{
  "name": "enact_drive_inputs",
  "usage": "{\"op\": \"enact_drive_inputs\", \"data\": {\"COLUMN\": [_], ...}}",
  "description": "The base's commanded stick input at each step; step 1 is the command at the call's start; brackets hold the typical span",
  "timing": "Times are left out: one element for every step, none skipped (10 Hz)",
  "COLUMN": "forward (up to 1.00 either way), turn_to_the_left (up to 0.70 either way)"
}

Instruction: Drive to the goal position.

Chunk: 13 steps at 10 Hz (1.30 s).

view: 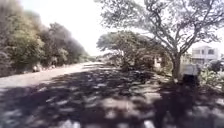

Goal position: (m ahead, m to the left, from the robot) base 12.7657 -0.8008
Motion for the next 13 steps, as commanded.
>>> {"op": "enact_drive_inputs", "data": {"forward": [0.50, 0.50, 0.50, 0.50, 0.50, 0.50, 0.50, 0.50, 0.50, 0.50, 0.50, 0.50, 0.50], "turn_to_the_left": [0.00, 0.00, 0.00, 0.00, 0.00, 0.00, 0.00, 0.00, 0.00, 0.00, 0.00, 0.00, 0.00]}}
